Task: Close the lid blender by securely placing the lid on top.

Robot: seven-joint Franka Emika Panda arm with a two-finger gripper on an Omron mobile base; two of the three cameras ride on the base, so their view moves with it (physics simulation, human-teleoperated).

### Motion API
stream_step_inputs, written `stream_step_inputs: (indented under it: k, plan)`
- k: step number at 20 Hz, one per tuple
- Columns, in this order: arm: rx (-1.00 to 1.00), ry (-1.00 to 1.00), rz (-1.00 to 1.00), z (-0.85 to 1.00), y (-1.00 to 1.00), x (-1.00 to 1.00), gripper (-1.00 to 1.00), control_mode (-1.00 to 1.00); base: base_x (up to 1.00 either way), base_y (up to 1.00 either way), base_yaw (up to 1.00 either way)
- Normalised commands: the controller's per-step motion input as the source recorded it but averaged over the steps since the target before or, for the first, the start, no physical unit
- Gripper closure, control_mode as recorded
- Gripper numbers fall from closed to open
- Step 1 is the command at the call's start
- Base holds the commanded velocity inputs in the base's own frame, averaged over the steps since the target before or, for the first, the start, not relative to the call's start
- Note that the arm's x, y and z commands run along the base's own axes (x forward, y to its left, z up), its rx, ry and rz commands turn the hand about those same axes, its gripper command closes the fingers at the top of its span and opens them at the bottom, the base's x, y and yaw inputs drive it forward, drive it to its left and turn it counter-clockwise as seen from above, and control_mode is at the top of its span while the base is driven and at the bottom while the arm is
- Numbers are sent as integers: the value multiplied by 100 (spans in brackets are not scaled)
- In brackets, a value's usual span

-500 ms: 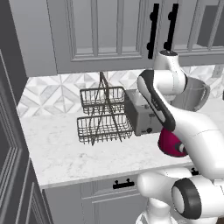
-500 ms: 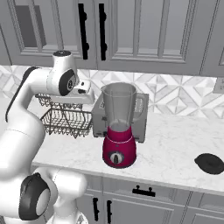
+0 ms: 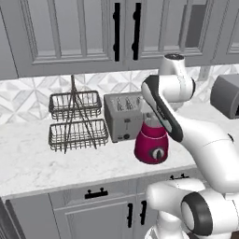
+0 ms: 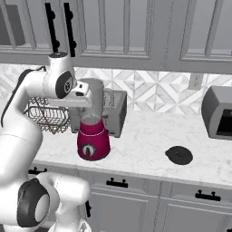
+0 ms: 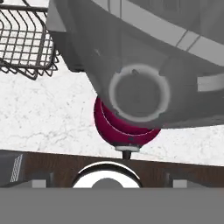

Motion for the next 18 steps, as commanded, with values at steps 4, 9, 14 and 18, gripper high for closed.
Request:
stream_step_inputs:
  k: [4,9,14,18]
  plan:
    - [0,0,0,0,0,0,-100,100,0,-93,-7]
    - [0,0,0,0,0,0,-100,100,42,-54,0]
    - [0,0,0,0,0,0,-100,100,43,-18,0]
    - [0,0,0,0,0,0,-100,100,5,-3,0]
